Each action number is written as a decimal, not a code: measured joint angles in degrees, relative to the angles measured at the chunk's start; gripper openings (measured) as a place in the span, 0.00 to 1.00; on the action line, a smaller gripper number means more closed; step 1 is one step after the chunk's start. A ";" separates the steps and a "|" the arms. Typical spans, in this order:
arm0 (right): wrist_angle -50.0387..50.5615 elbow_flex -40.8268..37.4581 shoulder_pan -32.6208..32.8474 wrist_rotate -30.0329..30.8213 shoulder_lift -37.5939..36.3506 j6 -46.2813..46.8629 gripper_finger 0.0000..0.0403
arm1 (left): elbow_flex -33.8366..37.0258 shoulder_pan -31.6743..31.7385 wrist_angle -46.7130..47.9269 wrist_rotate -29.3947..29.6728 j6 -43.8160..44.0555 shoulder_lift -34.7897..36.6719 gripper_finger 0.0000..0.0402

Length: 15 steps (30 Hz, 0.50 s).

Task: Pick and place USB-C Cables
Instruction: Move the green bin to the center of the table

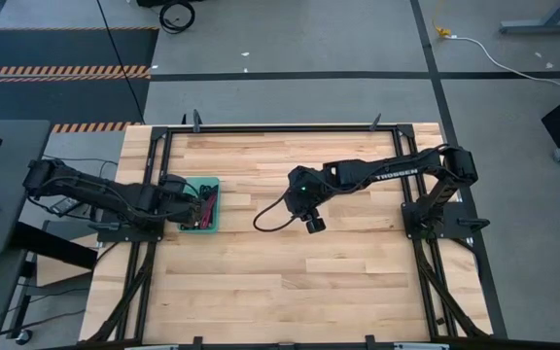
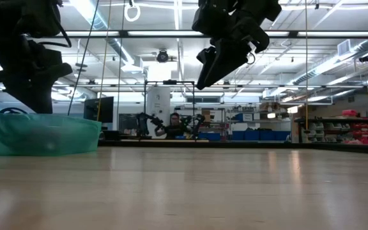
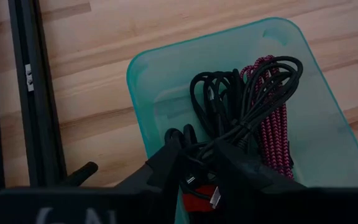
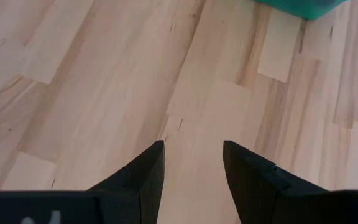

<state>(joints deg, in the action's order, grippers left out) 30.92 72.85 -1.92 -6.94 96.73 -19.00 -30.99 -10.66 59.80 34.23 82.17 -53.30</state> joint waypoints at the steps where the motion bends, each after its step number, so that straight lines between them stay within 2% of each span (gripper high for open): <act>1: 0.05 0.01 0.03 0.00 0.00 0.00 0.42 | -0.12 0.00 0.15 -0.07 -0.04 0.03 0.24; 6: 0.73 0.01 0.10 -0.22 0.00 -0.04 0.42 | -2.73 0.00 6.11 -0.39 0.46 0.11 0.19; 11: 0.76 0.01 0.03 -0.21 0.00 -0.05 0.42 | -3.38 -0.02 11.80 2.41 3.69 0.11 0.17; 15: 0.76 0.01 0.03 -0.21 0.00 -0.02 0.42 | -2.84 0.00 11.83 3.44 4.70 0.04 0.17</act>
<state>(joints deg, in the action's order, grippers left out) 31.68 72.86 -1.89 -7.15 96.73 -19.03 -33.83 -10.66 71.63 37.67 86.87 -53.25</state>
